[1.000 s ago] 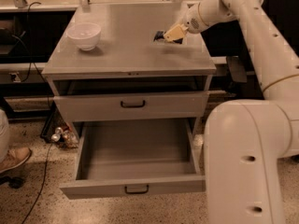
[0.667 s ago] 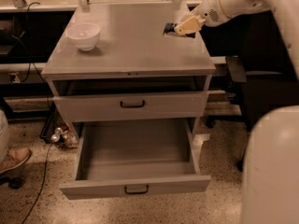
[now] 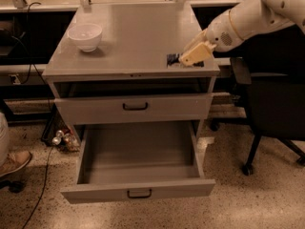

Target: Place rxbar blueberry into middle drawer

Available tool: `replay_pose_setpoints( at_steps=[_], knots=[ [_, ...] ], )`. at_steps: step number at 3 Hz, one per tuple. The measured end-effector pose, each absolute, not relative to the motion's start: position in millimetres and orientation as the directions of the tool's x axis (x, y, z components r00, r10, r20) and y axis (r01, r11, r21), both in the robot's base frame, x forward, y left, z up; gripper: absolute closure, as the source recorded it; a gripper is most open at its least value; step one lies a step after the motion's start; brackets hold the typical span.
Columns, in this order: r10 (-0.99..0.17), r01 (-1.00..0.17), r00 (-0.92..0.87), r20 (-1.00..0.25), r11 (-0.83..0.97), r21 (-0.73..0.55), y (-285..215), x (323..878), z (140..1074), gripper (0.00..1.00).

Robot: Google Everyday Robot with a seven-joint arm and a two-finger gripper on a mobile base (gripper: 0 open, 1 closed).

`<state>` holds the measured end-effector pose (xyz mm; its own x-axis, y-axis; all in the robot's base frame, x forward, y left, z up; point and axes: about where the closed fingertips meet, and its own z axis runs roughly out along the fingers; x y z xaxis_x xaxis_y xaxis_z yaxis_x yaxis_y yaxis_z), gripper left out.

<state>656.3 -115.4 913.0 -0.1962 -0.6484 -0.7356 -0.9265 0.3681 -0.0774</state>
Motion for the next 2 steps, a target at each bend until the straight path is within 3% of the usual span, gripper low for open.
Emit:
replay_pose_setpoints(
  at_steps=[2],
  knots=[
    [-0.665,-0.938,-0.221,-0.713,0.345,-0.032,-107.7,641.6,888.1,1.00]
  ],
)
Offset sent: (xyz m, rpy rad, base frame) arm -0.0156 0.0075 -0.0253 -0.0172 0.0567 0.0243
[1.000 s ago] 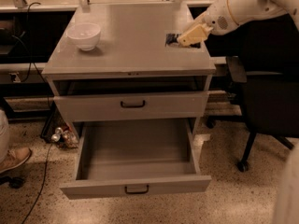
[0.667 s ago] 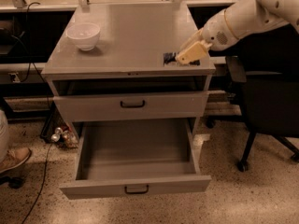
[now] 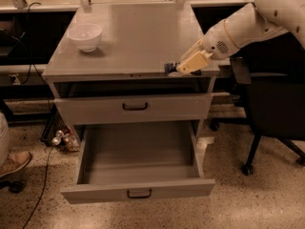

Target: Place rxbar blueberry into middle drawer

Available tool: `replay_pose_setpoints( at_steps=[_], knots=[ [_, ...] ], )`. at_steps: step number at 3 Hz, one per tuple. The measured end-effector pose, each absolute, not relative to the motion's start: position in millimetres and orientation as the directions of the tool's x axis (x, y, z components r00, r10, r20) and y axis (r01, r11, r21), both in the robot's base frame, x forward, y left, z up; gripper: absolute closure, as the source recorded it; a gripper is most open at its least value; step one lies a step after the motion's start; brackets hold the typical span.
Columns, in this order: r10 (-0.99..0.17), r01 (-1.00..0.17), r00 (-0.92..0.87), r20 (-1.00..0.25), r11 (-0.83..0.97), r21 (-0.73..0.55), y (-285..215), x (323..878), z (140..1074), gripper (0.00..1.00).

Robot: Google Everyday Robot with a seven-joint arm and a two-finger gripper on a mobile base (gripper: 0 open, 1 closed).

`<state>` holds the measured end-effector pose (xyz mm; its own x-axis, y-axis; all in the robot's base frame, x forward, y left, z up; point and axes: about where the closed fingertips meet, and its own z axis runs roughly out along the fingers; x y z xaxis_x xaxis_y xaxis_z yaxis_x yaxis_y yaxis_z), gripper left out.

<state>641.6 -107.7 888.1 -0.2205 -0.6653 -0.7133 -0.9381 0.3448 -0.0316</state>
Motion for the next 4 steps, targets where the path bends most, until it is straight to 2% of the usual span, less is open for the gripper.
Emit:
replay_pose_setpoints(
  at_steps=[2,4],
  knots=[
    [-0.640,-0.921,-0.304,-0.706,0.387,0.045,-95.3,578.9,832.4,1.00],
    [-0.630,-0.894,-0.408,-0.661,0.424,0.148,-78.9,541.2,745.8,1.00]
  ],
)
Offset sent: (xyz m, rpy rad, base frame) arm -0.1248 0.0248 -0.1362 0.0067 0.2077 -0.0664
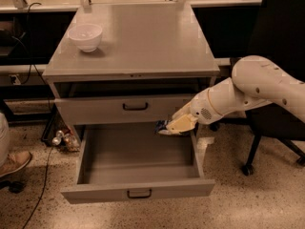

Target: Place rxbar blueberry into middle drawer

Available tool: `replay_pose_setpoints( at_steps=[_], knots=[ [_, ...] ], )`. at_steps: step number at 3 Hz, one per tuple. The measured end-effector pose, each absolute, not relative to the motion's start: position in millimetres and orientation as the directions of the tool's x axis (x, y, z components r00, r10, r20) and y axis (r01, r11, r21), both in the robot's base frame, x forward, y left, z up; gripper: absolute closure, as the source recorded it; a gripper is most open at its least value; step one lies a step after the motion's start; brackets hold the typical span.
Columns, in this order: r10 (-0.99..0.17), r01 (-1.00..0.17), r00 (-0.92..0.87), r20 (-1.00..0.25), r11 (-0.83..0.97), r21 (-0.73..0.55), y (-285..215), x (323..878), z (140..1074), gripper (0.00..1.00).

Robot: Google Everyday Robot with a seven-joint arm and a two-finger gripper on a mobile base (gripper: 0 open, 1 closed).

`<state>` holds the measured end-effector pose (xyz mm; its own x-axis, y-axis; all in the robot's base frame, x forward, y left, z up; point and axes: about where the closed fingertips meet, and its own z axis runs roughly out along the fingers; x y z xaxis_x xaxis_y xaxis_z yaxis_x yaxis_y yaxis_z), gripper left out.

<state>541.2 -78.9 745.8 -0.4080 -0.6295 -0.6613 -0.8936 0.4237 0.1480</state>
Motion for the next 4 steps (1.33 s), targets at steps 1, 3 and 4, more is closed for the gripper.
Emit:
replay_pose_setpoints(
  at_steps=[1,3,4],
  knots=[
    [-0.629,-0.894,-0.408,-0.661,0.424,0.148,-78.9,541.2,745.8,1.00],
    [-0.485,-0.827,-0.500,-0.718,0.513,0.229,-60.3,548.7,626.8,1.00],
    [-0.418,-0.793,-0.518,-0.746,0.562,0.235,-51.3,566.3,572.9,1.00]
  ],
)
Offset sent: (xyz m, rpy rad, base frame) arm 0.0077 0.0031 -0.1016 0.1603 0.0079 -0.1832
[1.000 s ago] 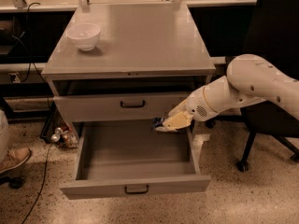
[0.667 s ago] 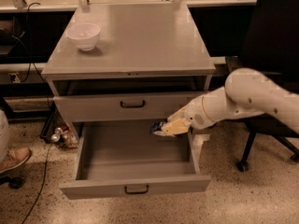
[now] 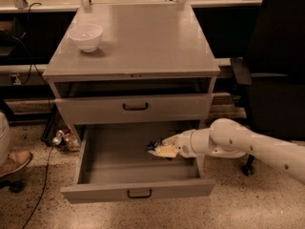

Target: Place rxbar blueberry into middle drawer

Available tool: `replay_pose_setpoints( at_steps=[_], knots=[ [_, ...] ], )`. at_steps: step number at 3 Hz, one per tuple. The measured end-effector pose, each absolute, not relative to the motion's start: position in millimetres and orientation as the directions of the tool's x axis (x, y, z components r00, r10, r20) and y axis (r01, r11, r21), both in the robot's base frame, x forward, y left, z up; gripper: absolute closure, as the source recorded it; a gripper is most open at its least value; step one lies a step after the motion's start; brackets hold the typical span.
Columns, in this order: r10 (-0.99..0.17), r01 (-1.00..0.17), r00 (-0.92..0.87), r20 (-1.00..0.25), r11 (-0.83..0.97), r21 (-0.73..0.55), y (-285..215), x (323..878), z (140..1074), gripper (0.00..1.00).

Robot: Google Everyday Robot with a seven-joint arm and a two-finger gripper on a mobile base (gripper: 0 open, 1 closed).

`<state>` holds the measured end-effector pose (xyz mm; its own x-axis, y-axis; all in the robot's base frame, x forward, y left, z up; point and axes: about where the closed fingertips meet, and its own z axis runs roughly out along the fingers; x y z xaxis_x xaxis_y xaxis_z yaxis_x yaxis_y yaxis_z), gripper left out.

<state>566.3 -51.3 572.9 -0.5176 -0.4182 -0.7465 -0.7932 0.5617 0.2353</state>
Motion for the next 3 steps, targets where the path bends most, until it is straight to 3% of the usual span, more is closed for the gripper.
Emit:
replay_pose_setpoints(
  at_steps=[1,2,3],
  knots=[
    [-0.375,-0.751,-0.536,-0.757,0.621,0.225,-44.8,588.5,533.9,0.83],
    [-0.351,-0.719,-0.551,-0.757,0.661,0.217,-39.5,610.4,502.9,0.59],
    [-0.353,-0.702,-0.575,-0.738,0.677,0.223,-30.5,623.8,473.2,0.28]
  ],
)
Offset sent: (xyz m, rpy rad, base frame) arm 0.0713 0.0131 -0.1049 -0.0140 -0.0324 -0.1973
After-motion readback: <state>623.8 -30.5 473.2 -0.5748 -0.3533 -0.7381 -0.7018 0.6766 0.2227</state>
